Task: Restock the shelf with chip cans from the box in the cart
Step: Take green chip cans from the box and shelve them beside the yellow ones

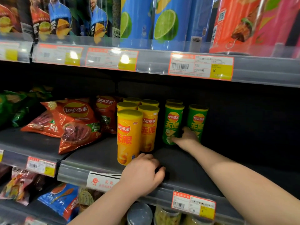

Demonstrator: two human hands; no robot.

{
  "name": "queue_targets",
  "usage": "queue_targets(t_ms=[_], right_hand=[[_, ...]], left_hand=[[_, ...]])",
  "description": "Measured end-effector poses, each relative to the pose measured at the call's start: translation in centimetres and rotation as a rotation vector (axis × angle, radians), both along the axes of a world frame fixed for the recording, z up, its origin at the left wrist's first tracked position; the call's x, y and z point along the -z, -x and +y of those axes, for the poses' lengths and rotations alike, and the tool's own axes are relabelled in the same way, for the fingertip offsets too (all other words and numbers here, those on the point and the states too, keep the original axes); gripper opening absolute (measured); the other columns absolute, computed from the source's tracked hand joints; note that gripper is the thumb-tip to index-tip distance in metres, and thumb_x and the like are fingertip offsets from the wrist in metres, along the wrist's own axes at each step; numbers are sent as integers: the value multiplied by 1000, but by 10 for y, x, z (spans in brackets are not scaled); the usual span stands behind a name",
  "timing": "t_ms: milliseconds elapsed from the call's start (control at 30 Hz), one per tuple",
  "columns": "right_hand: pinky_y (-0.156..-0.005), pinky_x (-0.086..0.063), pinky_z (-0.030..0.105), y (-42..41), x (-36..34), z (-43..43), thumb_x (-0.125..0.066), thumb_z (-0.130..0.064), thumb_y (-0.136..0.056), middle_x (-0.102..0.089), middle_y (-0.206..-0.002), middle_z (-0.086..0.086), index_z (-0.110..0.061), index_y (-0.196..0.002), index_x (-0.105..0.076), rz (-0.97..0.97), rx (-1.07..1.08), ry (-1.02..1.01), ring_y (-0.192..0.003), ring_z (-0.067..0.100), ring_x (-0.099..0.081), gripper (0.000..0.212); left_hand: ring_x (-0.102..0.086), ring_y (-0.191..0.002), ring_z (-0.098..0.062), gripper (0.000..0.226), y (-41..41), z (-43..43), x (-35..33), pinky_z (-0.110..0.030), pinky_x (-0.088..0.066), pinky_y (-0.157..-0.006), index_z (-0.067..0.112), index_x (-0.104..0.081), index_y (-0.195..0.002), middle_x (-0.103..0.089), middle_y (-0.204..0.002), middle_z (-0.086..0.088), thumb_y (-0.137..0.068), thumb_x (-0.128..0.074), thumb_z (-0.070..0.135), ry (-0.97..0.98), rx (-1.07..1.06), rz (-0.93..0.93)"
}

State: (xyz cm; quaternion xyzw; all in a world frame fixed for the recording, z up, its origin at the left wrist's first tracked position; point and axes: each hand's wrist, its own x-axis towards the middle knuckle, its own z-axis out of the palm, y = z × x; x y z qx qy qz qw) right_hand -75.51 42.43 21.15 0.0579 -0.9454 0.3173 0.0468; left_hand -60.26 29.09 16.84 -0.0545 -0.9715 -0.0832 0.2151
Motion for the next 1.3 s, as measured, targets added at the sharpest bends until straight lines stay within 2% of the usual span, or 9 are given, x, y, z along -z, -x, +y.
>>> queue_targets(t_ms=[100, 200, 267, 400, 600, 800, 933, 1067, 1300], right_hand=[[-91, -47, 31, -22, -3, 12, -62, -47, -85, -51, -133, 7, -19, -134, -45, 35, -82, -242, -119, 26, -52, 59], [-89, -48, 33, -49, -5, 23, -57, -47, -89, -53, -131, 3, -22, -130, -51, 136, -161, -478, -117, 24, -52, 48], [-88, -48, 34, -67, -7, 26, -54, -48, -90, -55, -128, 2, -23, -125, -55, 177, -191, -579, -115, 23, -53, 43], [-84, -43, 33, -100, -13, 31, -48, -48, -93, -51, -128, 1, -26, -126, -52, 157, -168, -689, -116, 24, -51, 40], [-86, -42, 36, -146, -5, 46, -50, -47, -91, -55, -123, 2, -26, -122, -56, 238, -113, -658, -110, 25, -54, 38], [-90, -44, 36, -178, 1, 52, -48, -44, -93, -57, -123, 1, -26, -124, -55, 314, -134, -640, -113, 24, -54, 37], [-89, -42, 34, -196, 7, 51, -47, -40, -92, -58, -120, -1, -26, -122, -56, 378, -204, -611, -111, 22, -54, 34], [-89, -44, 34, -217, 18, 57, -46, -41, -92, -59, -117, 0, -25, -121, -56, 404, -275, -615, -109, 24, -55, 35], [-89, -47, 34, -265, 46, 81, -50, -40, -88, -62, -116, 1, -24, -114, -61, 320, -421, -627, -111, 25, -56, 32]], left_hand=[[-51, -102, -17, 74, 0, 0, -1, -30, -42, -78, 20, -65, -96, -60, -100, 2, -74, -6, 59, 9, -2, -26], [-50, -106, -18, 54, 0, 1, -4, -29, -42, -80, 21, -65, -100, -60, -106, 2, -87, -24, 54, 17, -8, -69], [-50, -109, -20, 41, -1, 1, -7, -30, -41, -80, 19, -64, -102, -59, -109, 0, -93, -36, 48, 17, -1, -88], [-51, -110, -23, 38, -4, 1, -14, -32, -45, -82, 17, -64, -105, -59, -112, -4, -93, -41, 45, 12, 12, -122], [-52, -110, -26, 35, -15, 5, -21, -34, -44, -82, 17, -60, -107, -58, -115, -5, -93, -41, 43, 126, -3, -52], [-51, -109, -23, 38, -41, 10, -14, -35, -43, -83, 20, -54, -118, -55, -117, -1, -91, -44, 45, 113, 70, 22], [-51, -105, -24, 44, -63, 8, -7, -36, -46, -81, 18, -57, -114, -55, -112, -1, -84, -42, 48, 93, 93, 53], [-52, -105, -28, 53, -92, 15, 2, -39, -47, -84, 15, -58, -112, -55, -110, -4, -81, -33, 50, 96, 47, -8], [-47, -114, -26, 42, -159, 46, 26, -38, -43, -88, 17, -48, -122, -49, -122, -4, -91, -45, 44, 140, -97, -247]])
